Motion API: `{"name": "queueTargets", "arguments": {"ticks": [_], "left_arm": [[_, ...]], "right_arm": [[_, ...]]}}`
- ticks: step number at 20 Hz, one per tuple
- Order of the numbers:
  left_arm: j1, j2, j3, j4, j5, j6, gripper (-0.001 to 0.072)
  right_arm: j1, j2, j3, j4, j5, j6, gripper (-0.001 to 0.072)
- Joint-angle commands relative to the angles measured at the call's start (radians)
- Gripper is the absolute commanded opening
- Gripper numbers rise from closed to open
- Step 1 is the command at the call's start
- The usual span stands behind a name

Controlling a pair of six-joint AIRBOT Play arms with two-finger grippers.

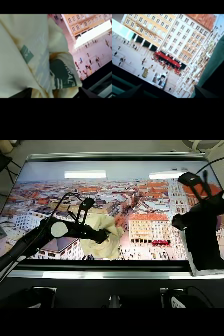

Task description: Fold the shirts.

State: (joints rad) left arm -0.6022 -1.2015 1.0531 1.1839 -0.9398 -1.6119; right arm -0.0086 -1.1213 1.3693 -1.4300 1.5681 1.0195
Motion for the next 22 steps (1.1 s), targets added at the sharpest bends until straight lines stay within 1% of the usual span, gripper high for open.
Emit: {"name": "queueTargets", "arguments": {"ticks": [1,3,4,6,7,9,10,11,12,14,16,19,21,22], "left_arm": [[0.134,-0.026,0.162,0.046,-0.223,0.081,0.0720],[0.264,-0.024,0.266,0.134,-0.351,0.103,0.0720],[0.330,-0.022,0.273,0.155,-0.396,0.103,0.0720],[0.442,-0.021,0.208,0.145,-0.431,0.102,0.0720],[0.483,-0.022,0.151,0.145,-0.422,0.103,0.0720],[0.555,-0.036,0.018,0.140,-0.356,0.101,0.0720],[0.582,-0.045,-0.036,0.120,-0.317,0.084,0.0720],[0.608,-0.059,-0.087,0.064,-0.276,0.083,0.0720],[0.625,-0.076,-0.126,0.007,-0.234,0.084,0.0720],[0.633,-0.118,-0.173,-0.050,-0.146,0.087,0.0720],[0.623,-0.174,-0.181,-0.098,-0.083,0.089,0.0720],[0.597,-0.234,-0.180,-0.232,0.043,0.188,0.0720],[0.586,-0.261,-0.180,-0.285,0.101,0.195,0.0720],[0.581,-0.274,-0.180,-0.296,0.122,0.195,0.0701]], "right_arm": [[0.000,-0.117,-0.023,0.159,-0.013,-0.025,0.0672],[0.000,-0.160,-0.041,0.272,0.011,-0.047,0.0672],[0.000,-0.169,-0.076,0.327,0.003,-0.061,0.0672],[0.011,-0.170,-0.179,0.396,-0.016,-0.074,0.0672],[0.034,-0.170,-0.233,0.397,-0.027,-0.077,0.0672],[0.110,-0.170,-0.336,0.399,-0.062,-0.101,0.0677],[0.154,-0.170,-0.377,0.398,-0.090,-0.109,0.0687],[0.190,-0.170,-0.405,0.397,-0.118,-0.110,0.0702],[0.217,-0.170,-0.427,0.397,-0.152,-0.109,0.0702],[0.245,-0.170,-0.455,0.399,-0.211,-0.094,0.0703],[0.250,-0.170,-0.475,0.448,-0.243,-0.079,0.0702],[0.250,-0.170,-0.476,0.504,-0.268,-0.091,0.0707],[0.250,-0.173,-0.477,0.504,-0.271,-0.089,0.0708],[0.250,-0.177,-0.483,0.517,-0.274,-0.088,0.0709]]}}
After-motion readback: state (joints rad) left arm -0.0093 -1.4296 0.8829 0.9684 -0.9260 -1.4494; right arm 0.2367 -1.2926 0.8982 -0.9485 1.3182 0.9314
